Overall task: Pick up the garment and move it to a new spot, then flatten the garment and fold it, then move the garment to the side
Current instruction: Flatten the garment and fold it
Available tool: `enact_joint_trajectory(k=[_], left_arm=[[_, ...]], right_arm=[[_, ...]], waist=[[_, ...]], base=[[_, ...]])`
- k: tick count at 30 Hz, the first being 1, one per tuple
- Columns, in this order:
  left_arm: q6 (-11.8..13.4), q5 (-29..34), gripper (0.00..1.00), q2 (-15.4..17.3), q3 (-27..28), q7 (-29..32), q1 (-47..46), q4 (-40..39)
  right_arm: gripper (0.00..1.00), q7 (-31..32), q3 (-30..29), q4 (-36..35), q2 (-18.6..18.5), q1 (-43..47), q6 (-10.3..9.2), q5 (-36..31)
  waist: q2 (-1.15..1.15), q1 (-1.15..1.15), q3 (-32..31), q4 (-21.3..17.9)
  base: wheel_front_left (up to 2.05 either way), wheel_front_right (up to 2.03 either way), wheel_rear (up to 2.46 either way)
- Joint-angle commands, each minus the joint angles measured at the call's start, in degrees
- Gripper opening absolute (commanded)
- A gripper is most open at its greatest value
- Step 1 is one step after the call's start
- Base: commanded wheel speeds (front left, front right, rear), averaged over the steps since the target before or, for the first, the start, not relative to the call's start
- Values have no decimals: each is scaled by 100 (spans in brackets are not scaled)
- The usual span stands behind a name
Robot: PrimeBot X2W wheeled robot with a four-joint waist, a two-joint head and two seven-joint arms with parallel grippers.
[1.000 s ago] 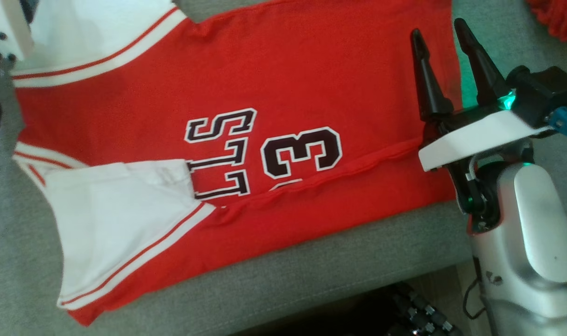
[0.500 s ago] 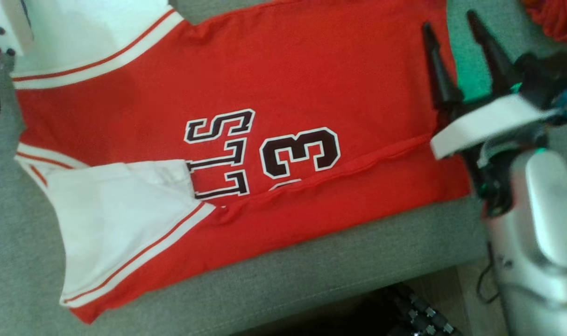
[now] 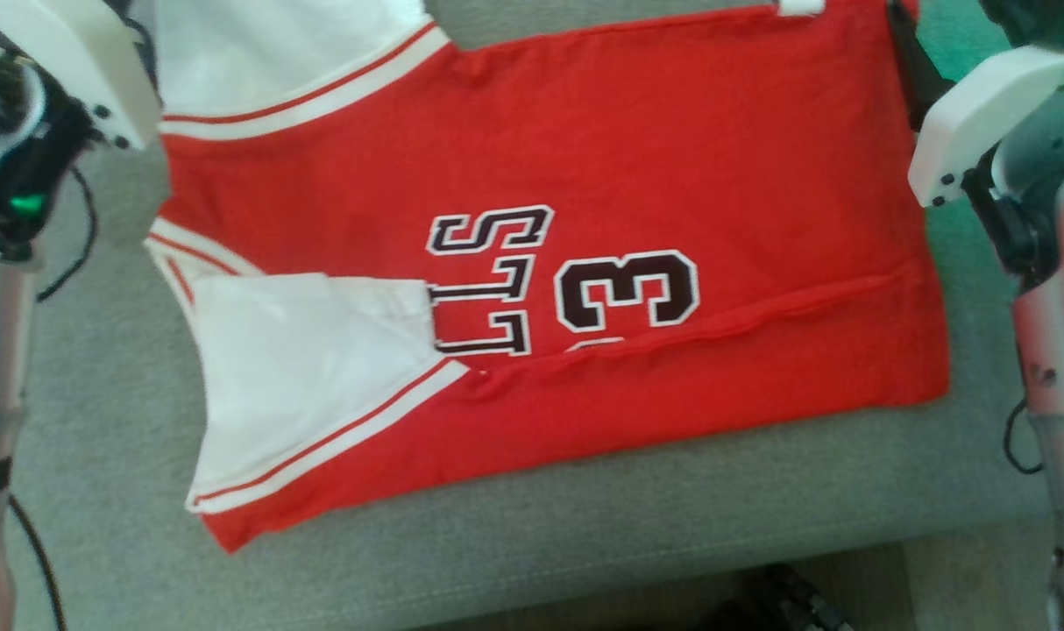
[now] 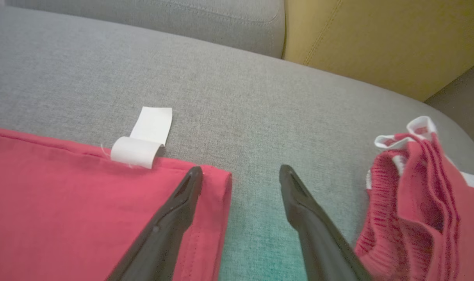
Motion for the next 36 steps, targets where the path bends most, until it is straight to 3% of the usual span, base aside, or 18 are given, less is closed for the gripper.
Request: enact_joint_trajectory(k=[1, 6, 7, 9, 12, 14, 15, 27, 36], left_arm=[[-10, -49, 0, 186, 182, -56, -86, -254], [-6, -70, 0, 53, 90, -201, 22, -285], [-5, -76, 0, 35, 77, -218, 35, -279], [-6, -89, 0, 3, 52, -248, 49, -259], [-8, -104, 0, -28, 16, -288, 58, -220], [-10, -114, 0, -40, -7, -339, 68, -188], [-10, -116, 0, -44, -7, -366, 73, -178], [44, -194, 0, -56, 165, -948, 355, -383], [357, -435, 0, -56, 456, -1443, 1988, -1531]], right_arm=[[100, 67, 127, -92, -94, -123, 37, 70], [100, 288, 437, 287, -362, -296, 37, 328], [89, 329, 486, 341, -407, -319, 37, 378], [50, 417, 587, 435, -485, -353, 37, 483], [35, 478, 739, 510, -571, -391, 37, 661], [8, 379, 819, 541, -623, -444, 37, 759], [0, 311, 823, 555, -633, -461, 37, 776], [0, -520, 717, 680, -592, -346, 37, 816], [0, -957, 674, -39, -702, 758, 37, 1036]], waist=[[0, 0, -23, 128], [0, 0, -37, 286], [0, 0, -42, 306], [0, 0, -56, 341], [0, 0, -86, 376], [0, 0, -120, 388], [0, 0, -135, 390], [0, 0, -445, 364], [0, 0, -798, 356]], base=[[0, 0, 0], [0, 0, 0], [0, 0, 0], [0, 0, 0], [0, 0, 0], [0, 0, 0], [0, 0, 0], [0, 0, 0], [0, 0, 0]])
